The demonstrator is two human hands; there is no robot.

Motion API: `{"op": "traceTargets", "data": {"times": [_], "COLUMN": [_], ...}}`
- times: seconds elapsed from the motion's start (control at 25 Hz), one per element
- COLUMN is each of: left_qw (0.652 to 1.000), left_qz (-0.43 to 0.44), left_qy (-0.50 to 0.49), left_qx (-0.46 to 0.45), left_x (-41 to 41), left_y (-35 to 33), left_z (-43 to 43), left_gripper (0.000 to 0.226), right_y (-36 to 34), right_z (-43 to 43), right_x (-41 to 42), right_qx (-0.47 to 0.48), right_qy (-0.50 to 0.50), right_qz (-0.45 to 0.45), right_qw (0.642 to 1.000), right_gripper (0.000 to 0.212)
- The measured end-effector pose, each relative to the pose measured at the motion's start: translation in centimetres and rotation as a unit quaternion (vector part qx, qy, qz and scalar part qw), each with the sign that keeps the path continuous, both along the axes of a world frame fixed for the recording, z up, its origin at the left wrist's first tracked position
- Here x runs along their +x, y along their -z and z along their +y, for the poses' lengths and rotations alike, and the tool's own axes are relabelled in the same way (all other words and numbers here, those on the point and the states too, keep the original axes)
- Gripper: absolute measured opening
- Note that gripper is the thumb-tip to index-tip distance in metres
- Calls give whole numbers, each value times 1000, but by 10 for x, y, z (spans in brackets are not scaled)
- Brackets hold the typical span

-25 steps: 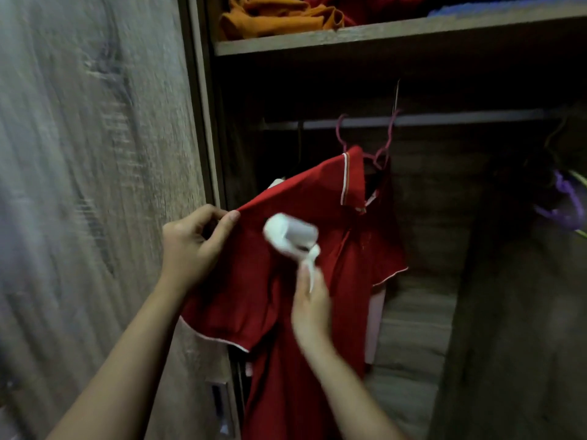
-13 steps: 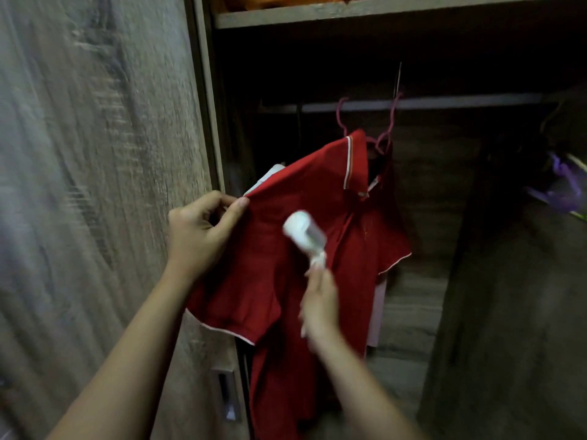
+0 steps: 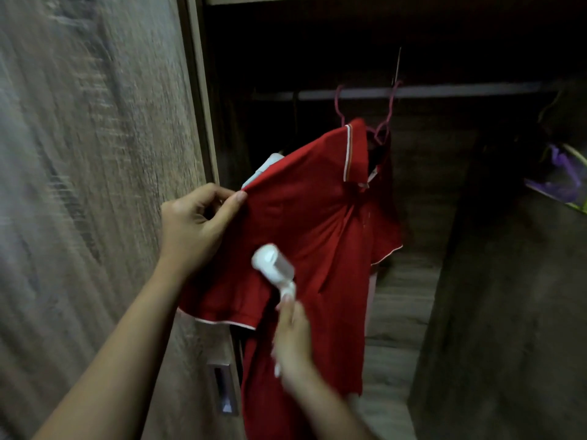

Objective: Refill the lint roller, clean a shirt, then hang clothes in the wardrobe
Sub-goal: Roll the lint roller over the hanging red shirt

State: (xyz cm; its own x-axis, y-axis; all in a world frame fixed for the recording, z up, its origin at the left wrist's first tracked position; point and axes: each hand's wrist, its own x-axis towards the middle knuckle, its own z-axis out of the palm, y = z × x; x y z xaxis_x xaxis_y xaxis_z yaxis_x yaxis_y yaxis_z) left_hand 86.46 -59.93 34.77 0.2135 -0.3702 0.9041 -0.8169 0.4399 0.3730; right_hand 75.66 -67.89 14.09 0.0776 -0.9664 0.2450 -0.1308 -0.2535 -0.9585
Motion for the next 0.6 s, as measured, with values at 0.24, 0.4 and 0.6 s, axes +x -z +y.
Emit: {"op": "traceTargets", "data": {"times": [0.24, 0.4, 0.6], "left_qw": [1000, 1000, 1000], "left_qz": [-7, -2, -15], "left_qy": [8, -1, 2], "left_qx": [7, 0, 16], "left_x": [3, 1, 3], "left_y": [-2, 0, -3], "left_z": [-1, 1, 3], "left_gripper": [8, 8, 9], "right_y": [-104, 29, 163], "right_z": [-103, -34, -44], "right_x": [-53, -10, -19], "right_qx": [53, 101, 193], "right_qy": [105, 24, 6], "right_qz": [-80, -6, 53], "right_qw": [990, 995, 980], "right_gripper": [39, 35, 58]}}
